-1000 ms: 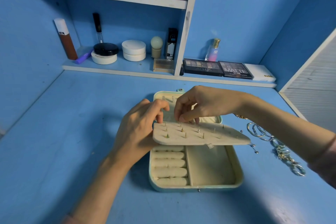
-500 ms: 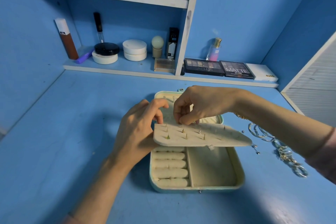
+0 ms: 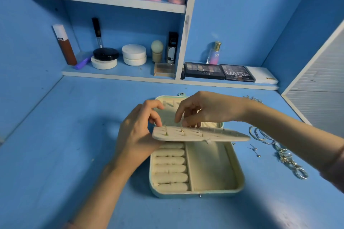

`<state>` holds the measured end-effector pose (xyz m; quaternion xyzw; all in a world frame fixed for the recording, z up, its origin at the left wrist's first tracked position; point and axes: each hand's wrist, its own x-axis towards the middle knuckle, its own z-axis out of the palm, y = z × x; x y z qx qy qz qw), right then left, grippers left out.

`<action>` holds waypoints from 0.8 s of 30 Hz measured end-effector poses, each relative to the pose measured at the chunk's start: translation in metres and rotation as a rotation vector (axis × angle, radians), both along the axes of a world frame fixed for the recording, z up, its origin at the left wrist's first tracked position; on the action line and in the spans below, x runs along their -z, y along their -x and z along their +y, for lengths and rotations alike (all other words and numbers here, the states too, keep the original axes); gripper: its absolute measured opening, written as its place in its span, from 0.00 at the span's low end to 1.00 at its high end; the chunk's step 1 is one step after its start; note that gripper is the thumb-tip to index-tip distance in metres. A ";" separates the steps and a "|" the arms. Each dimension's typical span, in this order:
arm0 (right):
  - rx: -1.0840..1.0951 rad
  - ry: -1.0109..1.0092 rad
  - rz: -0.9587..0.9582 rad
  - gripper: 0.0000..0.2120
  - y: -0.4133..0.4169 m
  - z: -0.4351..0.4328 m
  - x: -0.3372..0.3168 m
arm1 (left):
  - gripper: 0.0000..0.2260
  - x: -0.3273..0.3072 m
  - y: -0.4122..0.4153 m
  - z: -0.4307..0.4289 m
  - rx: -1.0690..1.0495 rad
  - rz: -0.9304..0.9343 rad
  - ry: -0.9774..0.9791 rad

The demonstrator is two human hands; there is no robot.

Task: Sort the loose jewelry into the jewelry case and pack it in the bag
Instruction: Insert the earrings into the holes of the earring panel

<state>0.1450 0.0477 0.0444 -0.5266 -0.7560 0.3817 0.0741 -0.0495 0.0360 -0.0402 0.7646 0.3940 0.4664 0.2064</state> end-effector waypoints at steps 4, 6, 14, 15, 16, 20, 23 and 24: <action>0.103 0.034 0.114 0.10 -0.020 -0.004 0.000 | 0.20 0.001 -0.002 0.001 -0.004 -0.063 0.115; 0.172 0.028 0.130 0.11 -0.035 -0.006 0.002 | 0.23 0.001 -0.004 0.002 0.000 -0.105 0.153; 0.369 -0.127 0.052 0.12 -0.081 -0.033 0.011 | 0.26 0.004 -0.010 0.006 -0.069 -0.173 0.218; 0.360 -0.142 0.019 0.12 -0.084 -0.038 0.011 | 0.27 0.002 -0.011 0.005 -0.080 -0.176 0.232; 0.353 -0.150 0.002 0.11 -0.087 -0.043 0.011 | 0.26 0.001 -0.013 0.004 -0.090 -0.174 0.244; 0.341 -0.157 -0.061 0.09 -0.098 -0.058 0.015 | 0.22 -0.003 -0.016 0.002 -0.128 -0.179 0.273; 0.300 -0.218 -0.163 0.10 -0.105 -0.065 0.020 | 0.21 -0.002 -0.018 0.003 -0.126 -0.193 0.277; 0.292 -0.237 -0.190 0.10 -0.107 -0.068 0.021 | 0.21 -0.002 -0.018 0.003 -0.125 -0.190 0.278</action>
